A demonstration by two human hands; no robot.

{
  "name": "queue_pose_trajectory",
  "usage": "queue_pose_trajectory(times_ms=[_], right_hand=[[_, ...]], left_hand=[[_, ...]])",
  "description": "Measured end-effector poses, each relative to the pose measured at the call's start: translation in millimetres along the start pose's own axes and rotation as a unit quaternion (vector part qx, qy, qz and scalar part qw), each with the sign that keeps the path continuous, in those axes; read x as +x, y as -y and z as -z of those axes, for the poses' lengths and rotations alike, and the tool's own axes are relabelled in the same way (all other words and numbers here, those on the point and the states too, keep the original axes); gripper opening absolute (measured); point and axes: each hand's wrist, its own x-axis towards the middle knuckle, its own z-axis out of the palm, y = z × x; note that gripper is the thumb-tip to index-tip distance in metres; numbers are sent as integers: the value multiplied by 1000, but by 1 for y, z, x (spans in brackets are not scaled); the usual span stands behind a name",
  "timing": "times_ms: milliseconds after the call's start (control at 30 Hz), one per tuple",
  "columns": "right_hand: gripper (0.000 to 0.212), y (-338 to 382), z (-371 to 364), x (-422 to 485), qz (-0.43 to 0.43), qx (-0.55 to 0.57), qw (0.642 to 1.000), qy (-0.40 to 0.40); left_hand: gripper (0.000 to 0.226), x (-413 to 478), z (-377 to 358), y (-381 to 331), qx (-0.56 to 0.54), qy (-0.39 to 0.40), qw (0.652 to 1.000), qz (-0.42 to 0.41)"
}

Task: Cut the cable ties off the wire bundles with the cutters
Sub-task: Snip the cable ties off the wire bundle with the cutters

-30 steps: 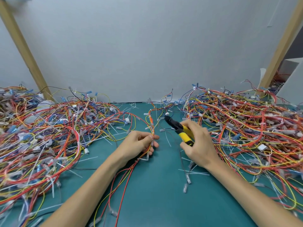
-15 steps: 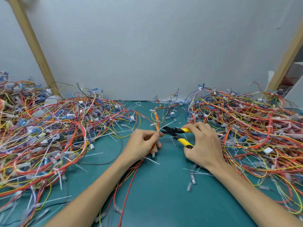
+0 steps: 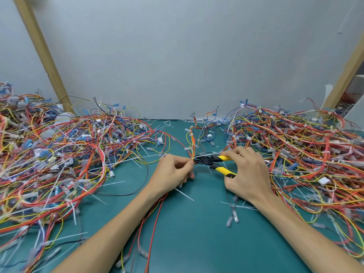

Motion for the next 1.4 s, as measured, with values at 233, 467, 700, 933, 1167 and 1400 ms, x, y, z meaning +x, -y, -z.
queue_pose_trajectory(times_ms=[233, 467, 700, 933, 1167, 1400], right_hand=[[42, -1, 0, 0, 10, 3, 1000, -18], [42, -2, 0, 0, 12, 2, 1000, -10], [49, -2, 1, 0, 7, 7, 1000, -2], [51, -2, 1, 0, 10, 7, 1000, 4], [49, 0, 3, 0, 14, 12, 1000, 2], [46, -2, 4, 0, 33, -9, 999, -8]], left_hand=[[40, 2, 1, 2, 24, 2, 1000, -5], [42, 2, 1, 2, 76, -2, 997, -18], [41, 1, 1, 0, 53, -4, 999, 5], [39, -1, 1, -2, 51, -1, 999, 1], [38, -1, 1, -2, 52, 0, 999, 3], [38, 1, 0, 0, 78, 0, 997, -2]])
